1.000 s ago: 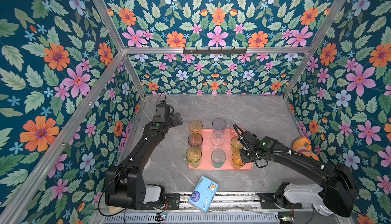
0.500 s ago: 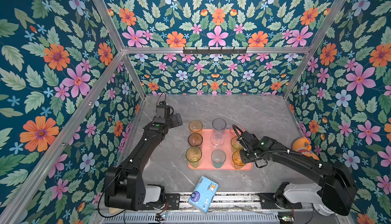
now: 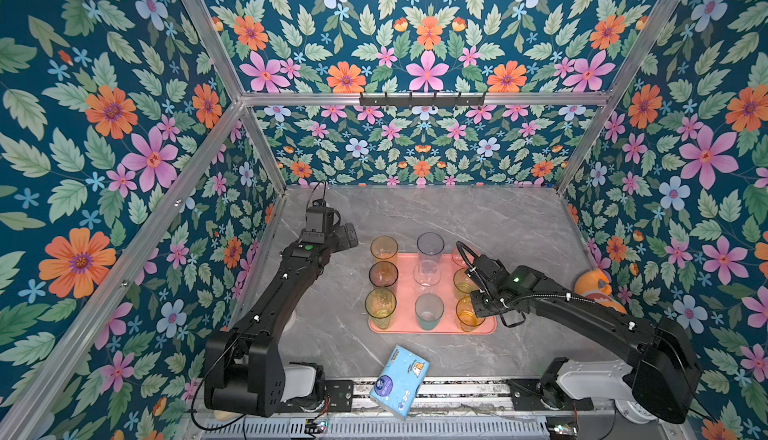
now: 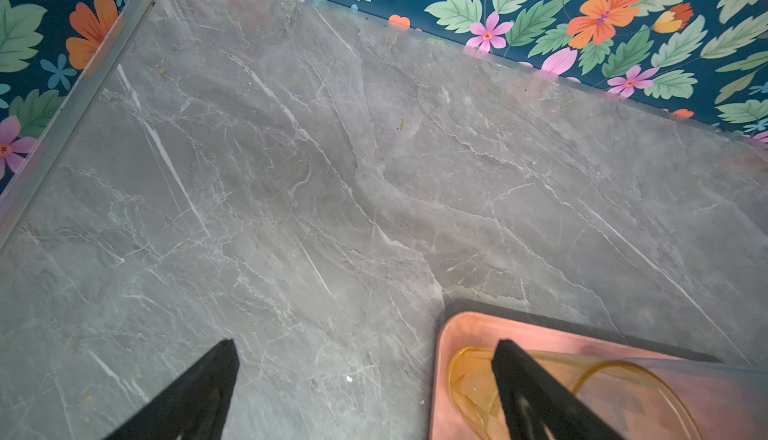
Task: Place the glasses into the tray
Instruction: 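Lower the yellow glass onto the tray beside the light green glass, then open the right gripper to release the yellow glass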
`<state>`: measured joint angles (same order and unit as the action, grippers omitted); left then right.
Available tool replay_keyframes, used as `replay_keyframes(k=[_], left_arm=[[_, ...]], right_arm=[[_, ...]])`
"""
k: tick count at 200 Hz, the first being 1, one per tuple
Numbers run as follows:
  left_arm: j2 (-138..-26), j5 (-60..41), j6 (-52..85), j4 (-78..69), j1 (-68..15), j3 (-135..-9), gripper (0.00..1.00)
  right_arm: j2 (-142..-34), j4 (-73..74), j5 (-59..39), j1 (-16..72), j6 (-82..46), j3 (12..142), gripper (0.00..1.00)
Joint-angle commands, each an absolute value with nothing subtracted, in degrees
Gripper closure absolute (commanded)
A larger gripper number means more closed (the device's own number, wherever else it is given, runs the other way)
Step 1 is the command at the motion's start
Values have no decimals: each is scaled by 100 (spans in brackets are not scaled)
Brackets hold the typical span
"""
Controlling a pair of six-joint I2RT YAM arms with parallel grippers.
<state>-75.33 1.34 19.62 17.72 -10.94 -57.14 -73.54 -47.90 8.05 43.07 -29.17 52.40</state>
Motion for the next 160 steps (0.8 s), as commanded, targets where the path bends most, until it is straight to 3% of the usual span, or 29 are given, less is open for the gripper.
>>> replay_keyframes(k=[1, 88, 123, 160], left_arm=[[-7493, 135, 1978, 1747, -1088, -5760, 2], [-7264, 616, 2009, 1707, -1085, -5923, 1], [-7211, 1211, 2015, 1238, -1090, -5775, 1], [-7211, 2266, 1898, -41, -1090, -5178, 1]], right_arm=[[-7270, -5056, 932, 4315, -2962, 5386, 67], [-6293, -5110, 1334, 4179, -2405, 6224, 56], [-6120, -4350, 1273, 3377, -2014, 6367, 53], [-5990, -3031, 1675, 2507, -1555, 6091, 40]])
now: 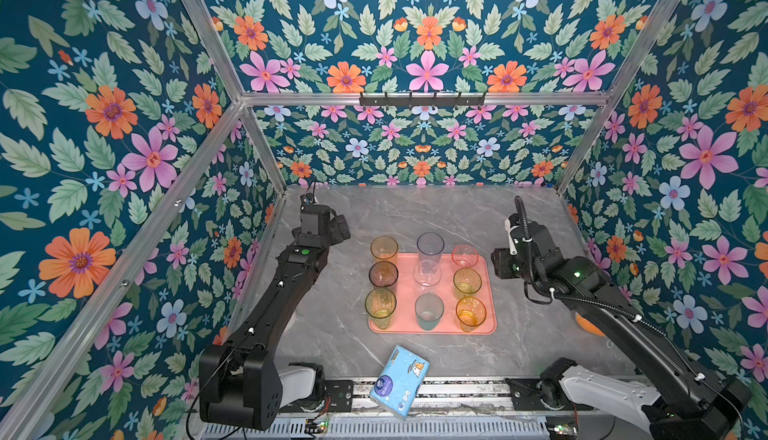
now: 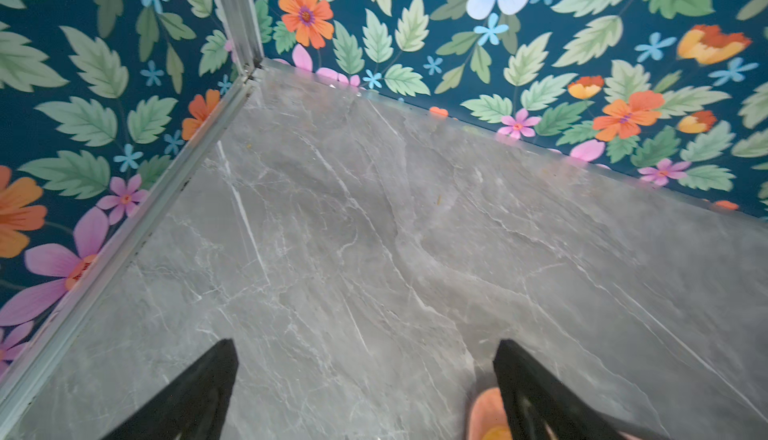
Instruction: Place the glasses into the tray
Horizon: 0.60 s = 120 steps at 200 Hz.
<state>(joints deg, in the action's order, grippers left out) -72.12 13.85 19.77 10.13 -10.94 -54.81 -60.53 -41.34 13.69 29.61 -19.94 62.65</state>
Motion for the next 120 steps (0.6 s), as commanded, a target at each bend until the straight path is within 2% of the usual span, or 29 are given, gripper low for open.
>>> replay_keyframes(k=[1, 14, 34, 54, 74, 93, 120], left_arm=[[-7214, 2275, 1898, -82, -1090, -5160, 1], [-7266, 2570, 1833, -553, -1090, -4946, 0], [-7350, 3117, 1643, -1386, -1088, -4523, 0], [-7454, 3413, 1147, -2610, -1089, -3886, 0], [-7588, 3672, 775, -3233, -1090, -3555, 0], [-7750, 3928, 389, -3805, -1085, -3232, 0], [-8079, 4076, -116, -4745, -1081, -2702, 1]], right_arm=[[-5988, -2992, 1659, 2475, -1533, 6082, 39], [-5953, -2442, 1602, 2137, -1349, 5863, 39], [-5987, -1634, 2164, 1968, -776, 5453, 34], [-6126, -997, 2214, 1502, -772, 5081, 24], [-6293, -382, 2089, 967, -993, 4656, 10], [-6453, 202, 2340, 745, -939, 4297, 2], [-6513, 997, 2130, 217, -1185, 3726, 1]])
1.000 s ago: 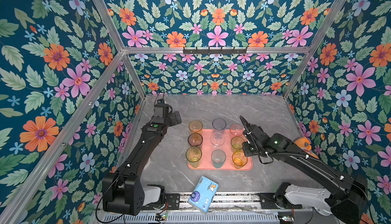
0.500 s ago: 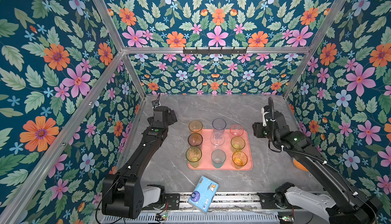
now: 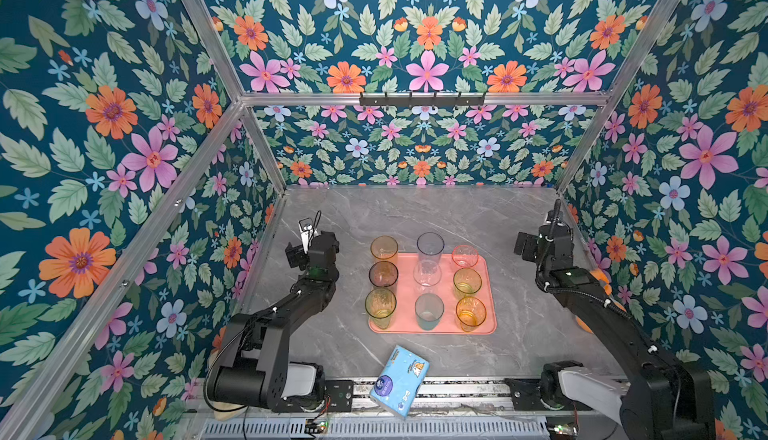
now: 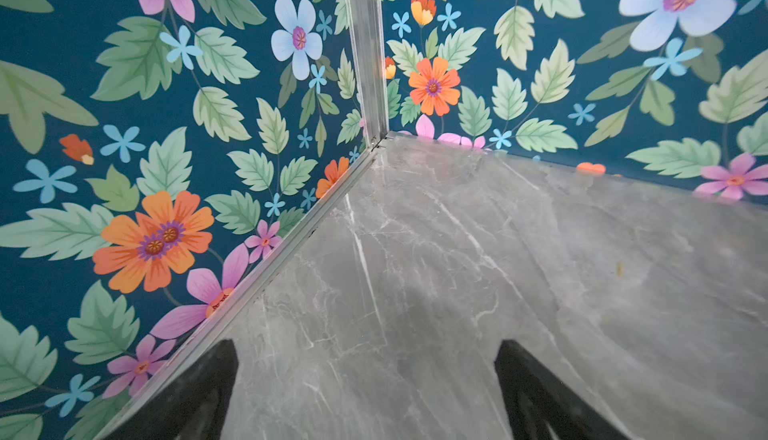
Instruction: Place the glasses into the tray
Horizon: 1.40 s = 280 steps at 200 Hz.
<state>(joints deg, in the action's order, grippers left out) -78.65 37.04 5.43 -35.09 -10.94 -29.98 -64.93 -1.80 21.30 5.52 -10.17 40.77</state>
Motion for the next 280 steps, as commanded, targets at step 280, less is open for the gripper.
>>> replay_keyframes(k=[280], left_arm=[[-8927, 1750, 97, -6829, -466, -1635, 0]], right_arm=[[-6505, 3207, 1077, -46, -357, 1881, 1]])
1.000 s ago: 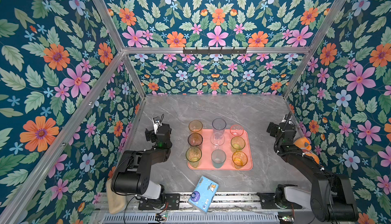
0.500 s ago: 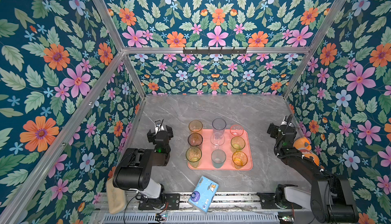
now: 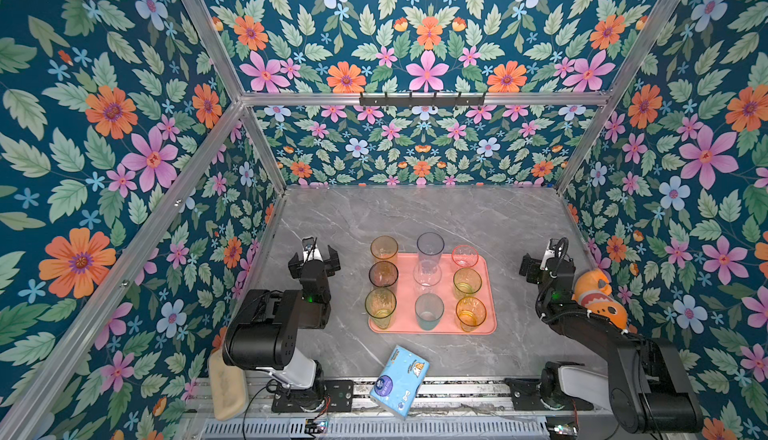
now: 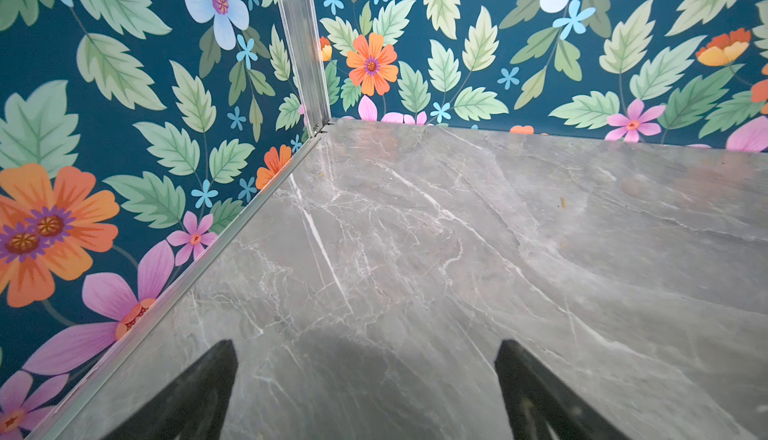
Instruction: Place the glasses into the tray
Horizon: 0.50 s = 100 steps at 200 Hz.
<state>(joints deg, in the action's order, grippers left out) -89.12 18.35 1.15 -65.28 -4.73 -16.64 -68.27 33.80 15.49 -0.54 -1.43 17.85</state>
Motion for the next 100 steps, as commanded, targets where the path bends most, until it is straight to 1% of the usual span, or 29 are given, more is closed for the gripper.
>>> replay_keyframes(k=[1, 16, 27, 36, 59, 100], left_arm=[[-8929, 1754, 97, -6838, -466, -1631, 0], [-8928, 1750, 89, -6849, -465, -1626, 1], [-8930, 1749, 88, -6839, -466, -1633, 0], [-8932, 1746, 89, -6838, -457, -1634, 0], [-8939, 1724, 97, -6780, -457, -1669, 0], [-8980, 1606, 119, -6557, -401, -1810, 0]], right_arm=[[-6487, 3221, 1053, -45, -381, 1877, 1], [-6372, 3928, 581, -45, -359, 1576, 1], [-6445, 4230, 587, -52, -418, 1508, 1], [-6553, 4121, 692, -45, -464, 1614, 1], [-6918, 3873, 495, -44, -387, 1864, 1], [-7486, 4547, 503, -47, -398, 1737, 1]])
